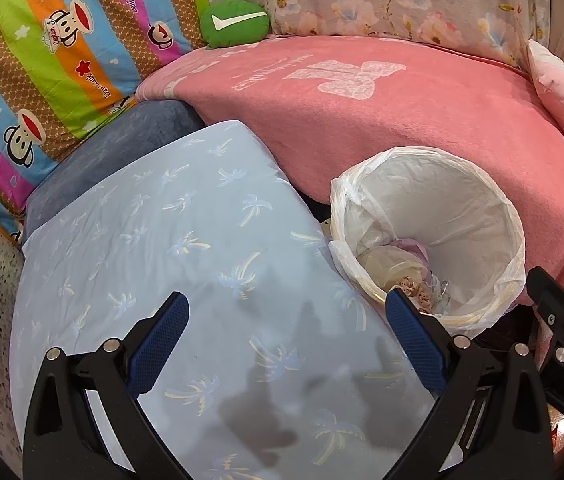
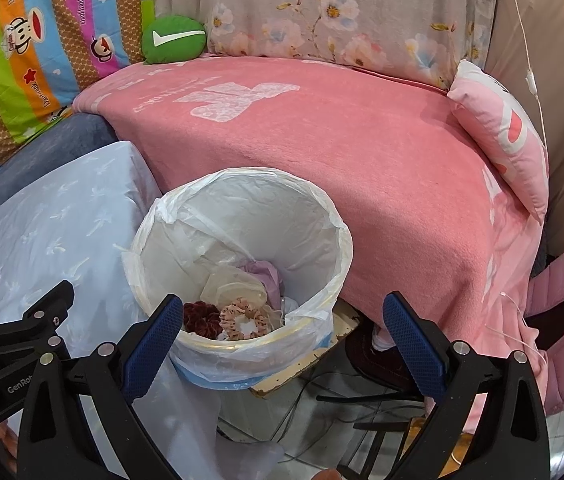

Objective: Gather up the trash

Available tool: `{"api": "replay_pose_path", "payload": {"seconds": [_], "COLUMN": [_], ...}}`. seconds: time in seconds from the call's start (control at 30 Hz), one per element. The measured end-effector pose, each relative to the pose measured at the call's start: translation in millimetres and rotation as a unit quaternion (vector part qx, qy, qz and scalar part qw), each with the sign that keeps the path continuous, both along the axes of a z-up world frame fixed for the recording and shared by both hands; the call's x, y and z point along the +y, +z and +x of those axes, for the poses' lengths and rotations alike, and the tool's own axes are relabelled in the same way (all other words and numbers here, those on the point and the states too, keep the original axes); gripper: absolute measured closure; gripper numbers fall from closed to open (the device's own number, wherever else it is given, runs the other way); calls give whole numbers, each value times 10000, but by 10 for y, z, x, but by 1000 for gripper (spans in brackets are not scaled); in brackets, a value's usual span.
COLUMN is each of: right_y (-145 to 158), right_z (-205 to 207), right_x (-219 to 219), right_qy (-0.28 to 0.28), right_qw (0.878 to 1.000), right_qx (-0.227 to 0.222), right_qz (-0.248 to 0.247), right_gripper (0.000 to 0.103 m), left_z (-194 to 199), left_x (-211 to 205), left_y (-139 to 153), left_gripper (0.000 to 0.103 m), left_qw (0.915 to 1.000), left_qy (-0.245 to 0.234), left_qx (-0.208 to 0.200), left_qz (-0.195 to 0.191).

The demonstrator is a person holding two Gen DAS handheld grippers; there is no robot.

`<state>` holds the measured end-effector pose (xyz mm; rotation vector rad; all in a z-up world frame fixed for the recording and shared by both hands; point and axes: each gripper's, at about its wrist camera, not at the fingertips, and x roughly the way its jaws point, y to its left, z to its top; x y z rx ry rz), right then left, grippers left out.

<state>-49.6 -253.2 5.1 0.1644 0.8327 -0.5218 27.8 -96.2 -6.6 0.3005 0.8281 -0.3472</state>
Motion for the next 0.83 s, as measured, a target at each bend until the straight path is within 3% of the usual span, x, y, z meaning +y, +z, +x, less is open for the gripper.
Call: {"api": "replay_pose_path", "payload": {"seconds": [0.83], "right_y": [-47], "right_z": [-21], "right_x": [6], "right_qy": [-73], "right_qw": [10000], "right_qx": [18], "right_qz": [31], "right_gripper": [6], "left_z": [-14], "left_x": [-27], "left_y": [-69], "left_gripper": [8], "left_qw": [9999], "left_qy": [0], "left_qx": [133], "left_qz": [58]}}
